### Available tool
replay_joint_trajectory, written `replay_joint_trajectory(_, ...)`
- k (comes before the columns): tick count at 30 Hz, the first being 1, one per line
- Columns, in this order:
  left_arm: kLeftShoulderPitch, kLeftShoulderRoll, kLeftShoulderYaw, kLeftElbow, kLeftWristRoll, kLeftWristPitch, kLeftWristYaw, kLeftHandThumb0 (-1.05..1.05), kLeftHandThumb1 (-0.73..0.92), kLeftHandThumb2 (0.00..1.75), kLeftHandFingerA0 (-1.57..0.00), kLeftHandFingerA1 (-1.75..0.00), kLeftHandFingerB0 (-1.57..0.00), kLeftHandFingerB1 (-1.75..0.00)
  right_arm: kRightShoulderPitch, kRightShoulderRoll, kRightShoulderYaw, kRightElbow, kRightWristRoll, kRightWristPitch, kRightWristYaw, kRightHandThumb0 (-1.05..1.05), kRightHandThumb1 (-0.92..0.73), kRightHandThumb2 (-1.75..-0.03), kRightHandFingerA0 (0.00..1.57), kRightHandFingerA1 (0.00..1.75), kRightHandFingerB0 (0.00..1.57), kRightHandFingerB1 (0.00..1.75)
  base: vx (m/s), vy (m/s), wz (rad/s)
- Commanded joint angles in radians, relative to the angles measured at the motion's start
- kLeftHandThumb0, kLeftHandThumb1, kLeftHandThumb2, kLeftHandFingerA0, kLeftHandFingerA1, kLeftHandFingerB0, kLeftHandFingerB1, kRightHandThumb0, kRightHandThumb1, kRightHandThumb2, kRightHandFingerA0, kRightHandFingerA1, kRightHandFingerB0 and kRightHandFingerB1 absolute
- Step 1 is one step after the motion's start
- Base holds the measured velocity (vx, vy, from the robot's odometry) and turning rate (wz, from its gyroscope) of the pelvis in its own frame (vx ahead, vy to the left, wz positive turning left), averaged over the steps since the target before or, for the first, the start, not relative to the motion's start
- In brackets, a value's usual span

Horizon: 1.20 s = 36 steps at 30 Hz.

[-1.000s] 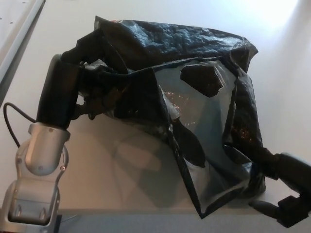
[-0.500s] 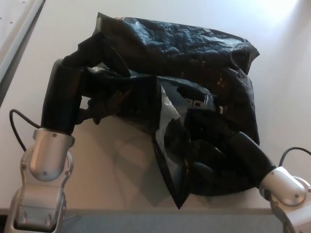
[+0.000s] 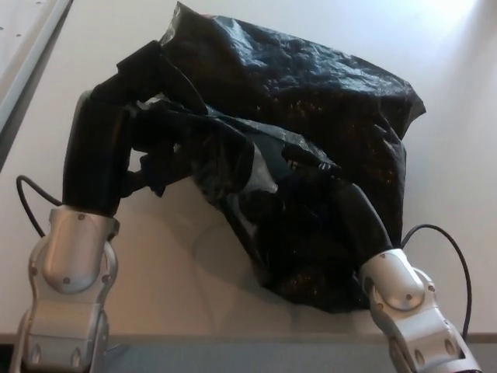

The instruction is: A plastic bag is kept infront of the robot in the middle of the desk and the robot uses both its hands to grab it from the top and lifts it up and then releases it.

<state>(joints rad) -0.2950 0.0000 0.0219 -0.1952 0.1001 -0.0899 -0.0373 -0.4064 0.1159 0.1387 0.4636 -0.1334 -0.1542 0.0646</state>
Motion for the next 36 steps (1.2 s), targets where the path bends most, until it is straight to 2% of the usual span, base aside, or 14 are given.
replay_joint_trajectory(1, 0.004, -0.025, 0.042, -0.109, -0.153, 0.173, -0.016, -0.21, 0.63, 0.59, -0.98, -1.75, -0.65, -1.75, -0.063, 0.073, -0.142, 0.077, 0.009, -0.206, -0.322, -0.18, -0.78, -0.63, 0.87, 1.75, 0.66, 1.75, 0.0, 0.0, 0.0)
replay_joint_trajectory(4, -0.019, -0.015, 0.048, -0.108, -0.15, 0.184, -0.019, -0.22, 0.64, 0.59, -0.96, -1.75, -0.63, -1.75, -0.087, 0.047, -0.175, 0.032, 0.028, -0.212, -0.278, -0.2, -0.75, -0.63, 0.83, 1.75, 0.67, 1.75, 0.0, 0.0, 0.0)
replay_joint_trajectory(6, -0.058, 0.001, 0.056, -0.119, -0.13, 0.221, -0.009, -0.23, 0.65, 0.59, -0.97, -1.75, -0.64, -1.75, -0.149, -0.005, -0.188, 0.034, -0.017, -0.299, -0.304, -0.12, -0.7, -0.61, 0.89, 1.75, 0.71, 1.75, 0.0, 0.0, 0.0)
replay_joint_trajectory(13, -0.292, 0.104, 0.12, -0.041, -0.068, 0.164, 0.007, -0.3, 0.64, 0.59, -0.97, -1.75, -0.69, -1.75, -0.454, -0.141, -0.269, -0.181, -0.043, -0.196, -0.293, -0.29, -0.68, -0.6, 0.92, 1.75, 0.7, 1.75, 0.0, 0.0, 0.0)
replay_joint_trajectory(14, -0.325, 0.116, 0.13, -0.034, -0.075, 0.168, 0.005, -0.31, 0.64, 0.58, -0.96, -1.75, -0.67, -1.75, -0.49, -0.157, -0.275, -0.224, -0.051, -0.165, -0.292, -0.35, -0.49, -0.87, 1.24, 1.44, 1.03, 1.33, 0.0, 0.0, 0.0)
replay_joint_trajectory(15, -0.333, 0.118, 0.132, -0.036, -0.076, 0.178, 0.006, -0.31, 0.64, 0.58, -0.96, -1.75, -0.67, -1.75, -0.496, -0.161, -0.276, -0.241, -0.055, -0.149, -0.291, -0.35, -0.49, -0.87, 1.24, 1.44, 1.03, 1.33, 0.0, 0.0, 0.0)
replay_joint_trajectory(16, -0.364, 0.134, 0.137, -0.034, -0.058, 0.194, 0.014, -0.39, 0.44, 0.84, -1.26, -1.45, -0.99, -1.32, -0.535, -0.18, -0.283, -0.259, -0.052, -0.158, -0.287, -0.29, -0.68, -0.6, 0.94, 1.75, 0.71, 1.75, 0.0, 0.0, 0.0)
replay_joint_trajectory(17, -0.394, 0.146, 0.144, -0.03, -0.052, 0.204, 0.02, -0.32, 0.62, 0.58, -0.92, -1.75, -0.65, -1.75, -0.572, -0.209, -0.285, -0.28, -0.083, -0.167, -0.299, -0.3, -0.68, -0.61, 0.99, 1.75, 0.74, 1.75, 0.0, 0.0, 0.0)
replay_joint_trajectory(19, -0.422, 0.156, 0.149, -0.022, -0.05, 0.208, 0.021, -0.31, 0.63, 0.58, -0.92, -1.75, -0.65, -1.75, -0.6, -0.239, -0.288, -0.292, -0.1, -0.178, -0.302, -0.3, -0.69, -0.61, 0.99, 1.75, 0.73, 1.75, 0.0, 0.0, 0.0)
replay_joint_trajectory(24, -0.56, 0.188, 0.172, 0.019, -0.056, 0.221, 0.038, -0.33, 0.64, 0.57, -0.85, -1.75, -0.64, -1.75, -0.729, -0.268, -0.351, -0.368, 0.076, -0.1, -0.224, -0.3, -0.69, -0.6, 1.03, 1.75, 0.75, 1.75, 0.0, 0.0, 0.0)
replay_joint_trajectory(25, -0.599, 0.192, 0.172, 0.016, -0.052, 0.233, 0.049, -0.38, 0.45, 0.84, -1.19, -1.42, -0.95, -1.3, -0.76, -0.27, -0.369, -0.377, 0.101, -0.079, -0.229, -0.3, -0.69, -0.6, 1.02, 1.75, 0.75, 1.75, 0.0, 0.0, 0.0)
replay_joint_trajectory(26, -0.634, 0.193, 0.172, 0.009, -0.049, 0.249, 0.056, -0.31, 0.64, 0.58, -0.91, -1.75, -0.63, -1.75, -0.781, -0.285, -0.376, -0.371, 0.079, -0.08, -0.244, -0.35, -0.68, -0.6, 1.01, 1.75, 0.75, 1.75, 0.0, 0.0, 0.0)
replay_joint_trajectory(30, -0.748, 0.19, 0.172, -0.003, -0.066, 0.276, 0.065, -0.29, 0.64, 0.59, -0.91, -1.75, -0.67, -1.75, -0.838, -0.32, -0.404, -0.364, 0.066, -0.065, -0.267, -0.34, -0.68, -0.62, 0.99, 1.75, 0.79, 1.75, 0.0, 0.0, 0.0)
replay_joint_trajectory(36, -0.9, 0.202, 0.161, -0.009, -0.055, 0.241, 0.073, -0.27, 0.63, 0.58, -0.91, -1.75, -0.61, -1.75, -0.841, -0.328, -0.422, -0.426, 0.123, -0.037, -0.24, -0.31, -0.71, -0.61, 1.03, 1.75, 0.72, 1.75, 0.0, 0.0, 0.0)
